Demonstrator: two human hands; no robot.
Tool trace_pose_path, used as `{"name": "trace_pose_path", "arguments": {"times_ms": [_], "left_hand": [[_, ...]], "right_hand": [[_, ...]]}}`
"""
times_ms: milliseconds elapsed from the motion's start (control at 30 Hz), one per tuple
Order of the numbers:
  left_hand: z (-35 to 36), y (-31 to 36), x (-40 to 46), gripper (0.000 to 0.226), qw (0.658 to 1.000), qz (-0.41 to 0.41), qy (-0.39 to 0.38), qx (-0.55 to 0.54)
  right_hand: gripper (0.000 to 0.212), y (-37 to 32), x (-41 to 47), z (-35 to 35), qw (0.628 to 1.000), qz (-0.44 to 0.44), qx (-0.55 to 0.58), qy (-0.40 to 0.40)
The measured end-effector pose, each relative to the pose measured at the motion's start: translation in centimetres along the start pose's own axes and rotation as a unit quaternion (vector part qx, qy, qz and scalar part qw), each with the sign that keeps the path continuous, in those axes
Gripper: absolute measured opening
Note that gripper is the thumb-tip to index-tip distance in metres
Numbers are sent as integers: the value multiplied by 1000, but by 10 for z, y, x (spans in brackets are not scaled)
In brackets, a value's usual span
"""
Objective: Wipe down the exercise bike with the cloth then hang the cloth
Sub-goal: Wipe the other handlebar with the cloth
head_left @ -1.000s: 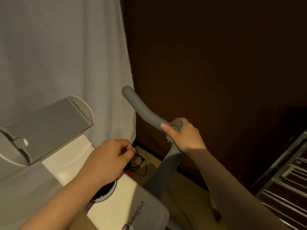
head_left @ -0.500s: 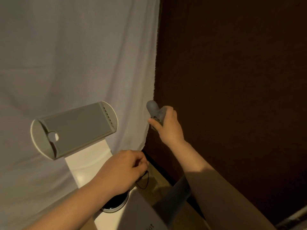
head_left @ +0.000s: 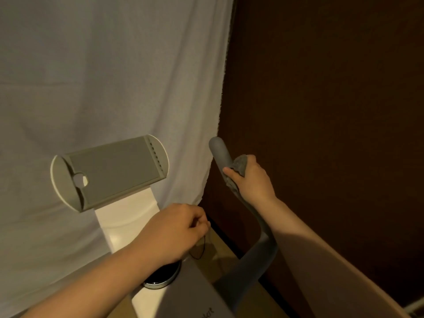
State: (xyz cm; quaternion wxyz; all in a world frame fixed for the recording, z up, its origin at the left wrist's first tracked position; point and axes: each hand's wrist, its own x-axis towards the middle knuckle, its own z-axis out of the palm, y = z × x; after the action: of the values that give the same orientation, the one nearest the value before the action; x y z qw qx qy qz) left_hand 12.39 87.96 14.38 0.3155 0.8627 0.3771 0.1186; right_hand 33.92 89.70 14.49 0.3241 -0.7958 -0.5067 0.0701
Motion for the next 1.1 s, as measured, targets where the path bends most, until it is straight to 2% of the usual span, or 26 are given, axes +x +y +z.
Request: {"name": "trace_pose_path", "arguments": {"times_ms": [67, 133, 167, 267, 467, 600, 667, 700, 800, 933, 967, 1033, 1100], "left_hand": [[0, -1, 1, 19, 1000, -1, -2, -3], [-1, -1, 2, 18, 1000, -6, 0, -17], [-1, -2, 1, 17, 1000, -10, 4, -25], [-3, -2, 3, 19, 999, -15, 8, -50], [-2, -3, 3, 18, 997, -20, 11, -80], [-2, -3, 4, 19, 997, -23, 22, -68], [-1, -2, 3, 20, 997, -21, 28, -64], [-2, -2, 3, 20, 997, -19, 31, -65], [-2, -1, 2, 21, 997, -21, 36, -65], [-2, 0, 3, 21, 997, -27, 36, -66], [-2, 0, 2, 21, 997, -30, 37, -65], [-3, 0, 2, 22, 997, -34, 35, -65], [-2, 1, 2, 22, 997, -33, 35, -65]], "right_hand": [[57, -10, 10, -8, 998, -41, 36, 15], [56, -28, 19, -15, 980, -145, 131, 21], [57, -36, 23, -18, 968, -207, 142, 6], [54, -36, 42, -19, 932, -356, 4, -68], [42, -31, 71, -29, 843, -494, -156, -143], [26, -32, 68, -20, 744, -567, -235, -263], [22, -31, 69, -18, 702, -593, -269, -289], [21, -34, 73, -20, 696, -604, -281, -268], [22, -33, 80, -25, 714, -612, -286, -185], [21, -26, 75, -15, 663, -636, -295, -262], [24, -31, 80, -18, 663, -638, -299, -254], [28, -40, 90, -23, 687, -632, -295, -202], [21, -35, 95, -22, 692, -638, -281, -187]]}}
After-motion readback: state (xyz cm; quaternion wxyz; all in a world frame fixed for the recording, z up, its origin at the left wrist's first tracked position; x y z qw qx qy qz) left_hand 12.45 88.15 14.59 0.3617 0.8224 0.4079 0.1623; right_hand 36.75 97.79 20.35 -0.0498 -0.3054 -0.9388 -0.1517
